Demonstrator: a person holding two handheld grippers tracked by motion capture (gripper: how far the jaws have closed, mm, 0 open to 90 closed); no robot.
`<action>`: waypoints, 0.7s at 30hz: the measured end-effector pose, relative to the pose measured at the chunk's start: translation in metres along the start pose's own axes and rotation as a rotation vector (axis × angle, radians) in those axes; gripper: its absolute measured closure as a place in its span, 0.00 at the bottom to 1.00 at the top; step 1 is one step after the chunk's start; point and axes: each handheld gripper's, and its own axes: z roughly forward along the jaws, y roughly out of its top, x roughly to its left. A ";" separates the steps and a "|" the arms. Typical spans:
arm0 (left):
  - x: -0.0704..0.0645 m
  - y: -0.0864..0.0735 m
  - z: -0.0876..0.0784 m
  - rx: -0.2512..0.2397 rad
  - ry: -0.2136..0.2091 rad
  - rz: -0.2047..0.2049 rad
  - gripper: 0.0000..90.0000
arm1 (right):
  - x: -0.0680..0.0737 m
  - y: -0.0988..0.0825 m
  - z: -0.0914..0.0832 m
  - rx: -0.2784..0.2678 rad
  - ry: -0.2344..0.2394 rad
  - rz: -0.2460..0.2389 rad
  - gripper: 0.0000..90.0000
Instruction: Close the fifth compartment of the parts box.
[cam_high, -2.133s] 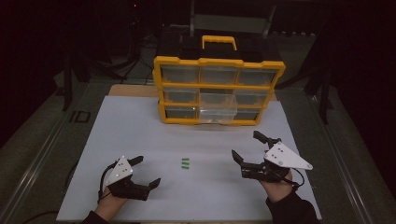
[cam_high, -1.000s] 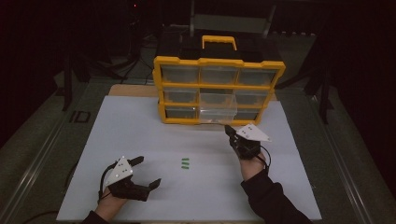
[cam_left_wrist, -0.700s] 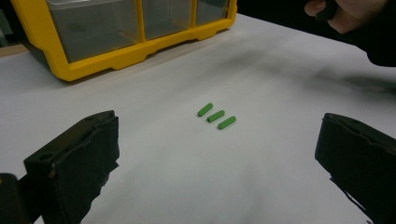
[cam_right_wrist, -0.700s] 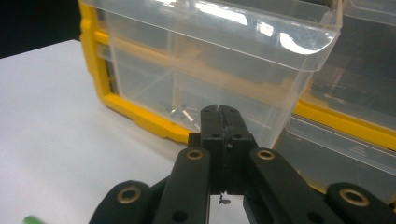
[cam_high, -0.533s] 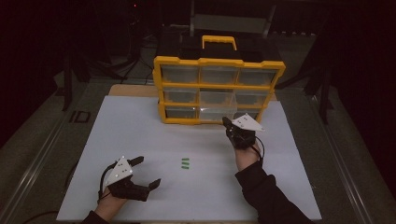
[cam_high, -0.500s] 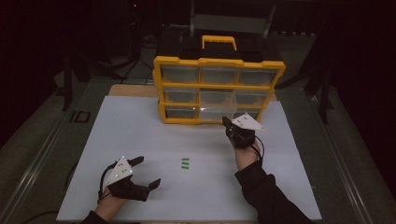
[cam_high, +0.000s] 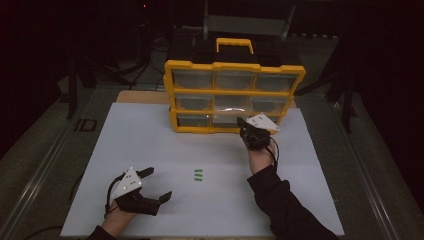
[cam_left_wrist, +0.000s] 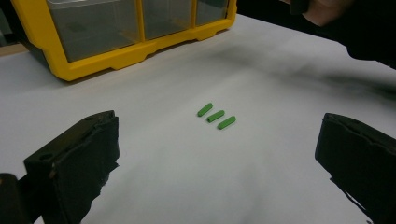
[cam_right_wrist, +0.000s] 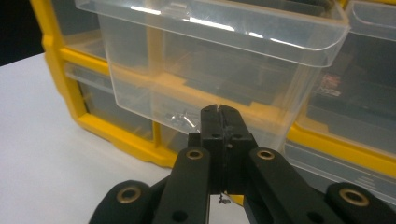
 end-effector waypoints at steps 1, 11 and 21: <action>0.000 0.000 0.000 0.000 0.000 0.000 0.00 | -0.001 0.001 0.002 -0.003 -0.004 0.004 1.00; 0.001 0.000 0.000 -0.006 -0.001 -0.004 0.00 | -0.006 0.009 0.017 0.021 -0.016 0.038 1.00; 0.001 -0.001 0.000 -0.005 -0.001 -0.003 0.00 | -0.011 0.018 0.030 0.037 -0.031 0.039 1.00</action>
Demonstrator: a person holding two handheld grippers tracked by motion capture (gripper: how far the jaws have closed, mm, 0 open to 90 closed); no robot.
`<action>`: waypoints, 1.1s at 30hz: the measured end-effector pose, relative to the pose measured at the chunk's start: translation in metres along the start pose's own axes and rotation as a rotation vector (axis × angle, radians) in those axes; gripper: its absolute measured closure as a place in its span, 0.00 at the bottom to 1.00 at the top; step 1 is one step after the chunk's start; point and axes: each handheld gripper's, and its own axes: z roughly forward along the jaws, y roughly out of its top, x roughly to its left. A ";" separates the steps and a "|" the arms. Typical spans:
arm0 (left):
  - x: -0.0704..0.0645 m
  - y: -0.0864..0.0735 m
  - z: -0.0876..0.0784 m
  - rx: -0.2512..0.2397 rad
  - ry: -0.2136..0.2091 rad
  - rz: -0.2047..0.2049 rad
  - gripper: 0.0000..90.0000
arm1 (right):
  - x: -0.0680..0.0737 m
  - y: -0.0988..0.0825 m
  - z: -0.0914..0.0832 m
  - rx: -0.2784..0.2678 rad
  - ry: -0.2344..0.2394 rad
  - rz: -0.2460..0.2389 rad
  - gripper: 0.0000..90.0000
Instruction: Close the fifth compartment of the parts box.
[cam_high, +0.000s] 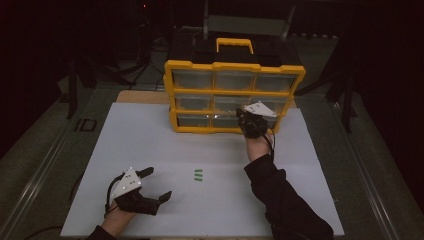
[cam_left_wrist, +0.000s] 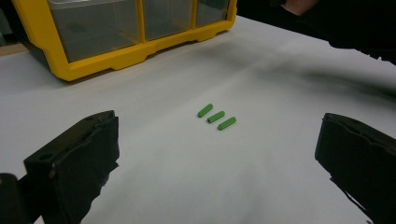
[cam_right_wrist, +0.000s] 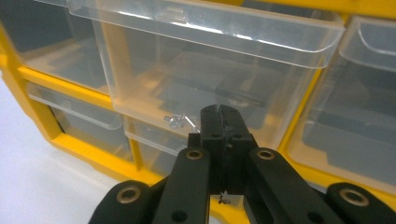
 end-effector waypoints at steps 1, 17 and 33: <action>0.000 0.000 0.000 -0.001 -0.002 -0.001 0.00 | 0.000 0.001 0.001 0.001 -0.004 -0.004 1.00; 0.000 0.000 0.000 0.001 -0.002 -0.002 0.00 | -0.005 0.008 0.015 0.014 -0.021 0.011 1.00; 0.001 0.000 0.000 0.003 -0.006 -0.003 0.00 | -0.002 0.013 0.004 0.009 0.008 0.012 0.99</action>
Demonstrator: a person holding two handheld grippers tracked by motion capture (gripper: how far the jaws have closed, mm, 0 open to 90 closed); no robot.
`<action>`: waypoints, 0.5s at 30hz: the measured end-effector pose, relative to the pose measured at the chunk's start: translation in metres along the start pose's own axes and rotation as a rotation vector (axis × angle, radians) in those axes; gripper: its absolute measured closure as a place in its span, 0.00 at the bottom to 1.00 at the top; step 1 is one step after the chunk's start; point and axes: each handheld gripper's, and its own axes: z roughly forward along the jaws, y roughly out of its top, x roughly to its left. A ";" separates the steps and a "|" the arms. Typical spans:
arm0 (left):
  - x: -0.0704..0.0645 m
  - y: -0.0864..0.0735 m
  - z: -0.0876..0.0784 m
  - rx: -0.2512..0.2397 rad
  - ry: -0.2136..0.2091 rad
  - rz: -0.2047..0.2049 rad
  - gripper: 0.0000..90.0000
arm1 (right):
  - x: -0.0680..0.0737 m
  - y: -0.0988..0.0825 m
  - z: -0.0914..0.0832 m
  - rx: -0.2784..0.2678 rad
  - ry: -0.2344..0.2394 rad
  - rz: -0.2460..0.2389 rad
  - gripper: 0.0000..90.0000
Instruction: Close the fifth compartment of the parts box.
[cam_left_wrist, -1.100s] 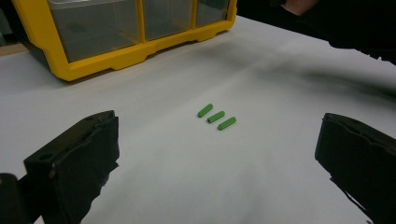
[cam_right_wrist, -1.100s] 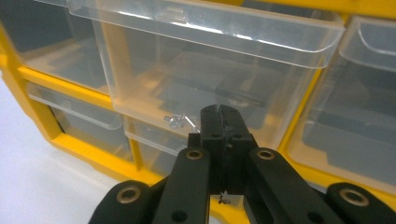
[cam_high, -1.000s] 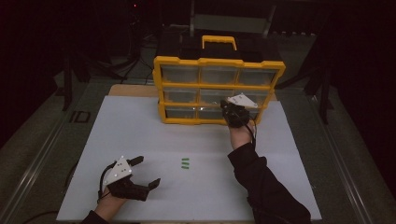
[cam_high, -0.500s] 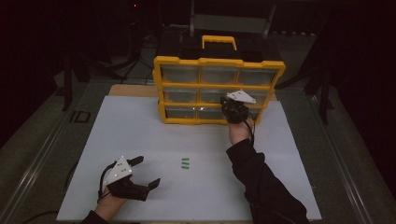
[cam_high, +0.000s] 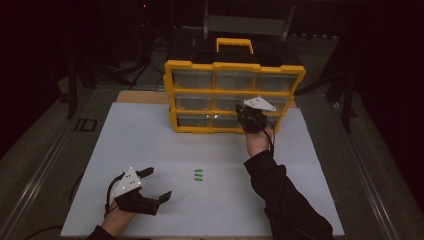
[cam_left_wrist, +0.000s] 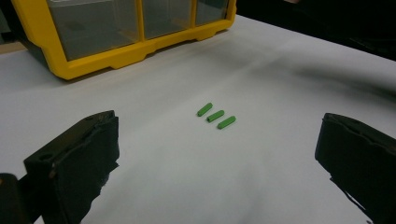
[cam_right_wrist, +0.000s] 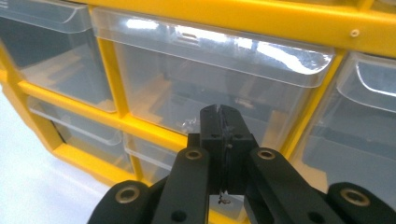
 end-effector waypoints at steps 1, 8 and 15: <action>0.000 0.000 0.000 0.000 0.000 0.001 0.00 | 0.000 0.000 -0.001 0.000 0.005 -0.001 0.98; 0.000 0.000 0.000 0.000 -0.003 0.001 0.00 | 0.001 0.000 -0.008 0.016 0.055 0.006 0.72; -0.001 0.000 0.000 -0.002 -0.005 0.002 0.00 | -0.001 0.000 -0.013 0.045 0.115 0.040 0.35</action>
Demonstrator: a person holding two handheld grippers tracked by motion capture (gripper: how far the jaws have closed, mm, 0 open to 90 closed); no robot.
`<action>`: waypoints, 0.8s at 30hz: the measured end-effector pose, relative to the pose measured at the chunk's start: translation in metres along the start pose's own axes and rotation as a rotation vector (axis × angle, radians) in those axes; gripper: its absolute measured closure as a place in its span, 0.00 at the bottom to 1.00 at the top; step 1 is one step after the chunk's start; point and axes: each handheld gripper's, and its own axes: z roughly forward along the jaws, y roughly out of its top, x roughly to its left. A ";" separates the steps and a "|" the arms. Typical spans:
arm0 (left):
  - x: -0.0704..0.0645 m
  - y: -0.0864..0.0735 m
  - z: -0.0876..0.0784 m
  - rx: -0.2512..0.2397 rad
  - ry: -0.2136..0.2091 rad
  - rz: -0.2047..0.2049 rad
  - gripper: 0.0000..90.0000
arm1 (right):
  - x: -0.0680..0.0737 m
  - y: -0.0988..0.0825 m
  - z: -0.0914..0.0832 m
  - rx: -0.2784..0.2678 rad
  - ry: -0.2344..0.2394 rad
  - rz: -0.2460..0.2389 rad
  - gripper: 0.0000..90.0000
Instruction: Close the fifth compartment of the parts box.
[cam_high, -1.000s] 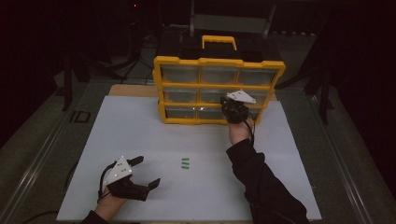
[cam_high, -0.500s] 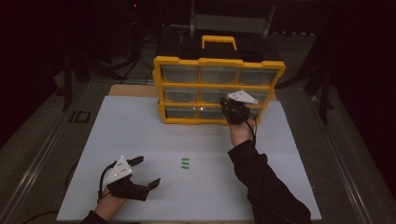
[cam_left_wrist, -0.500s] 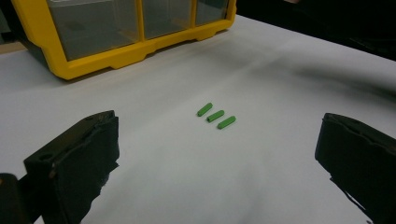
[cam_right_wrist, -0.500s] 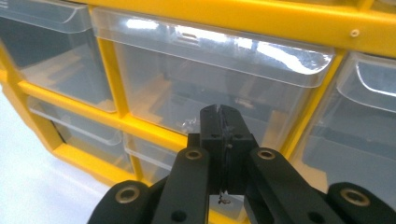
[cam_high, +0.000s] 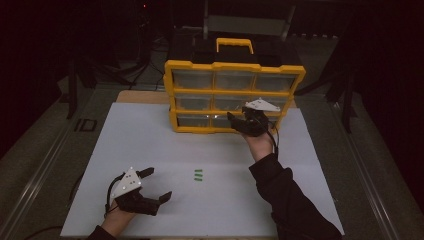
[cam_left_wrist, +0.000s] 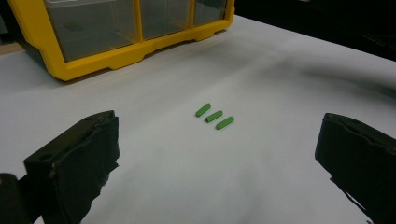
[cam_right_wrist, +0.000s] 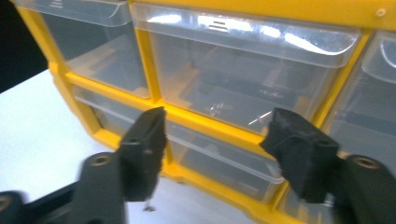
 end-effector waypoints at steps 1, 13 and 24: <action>0.000 0.000 0.000 0.000 0.000 0.001 0.00 | -0.001 0.000 0.000 0.014 0.013 0.001 0.29; 0.000 0.000 0.000 -0.002 -0.002 -0.004 0.00 | -0.006 -0.017 -0.012 0.061 0.092 -0.026 0.13; 0.001 0.000 0.001 0.001 -0.005 -0.004 0.00 | -0.007 -0.034 -0.038 0.034 0.153 -0.077 0.15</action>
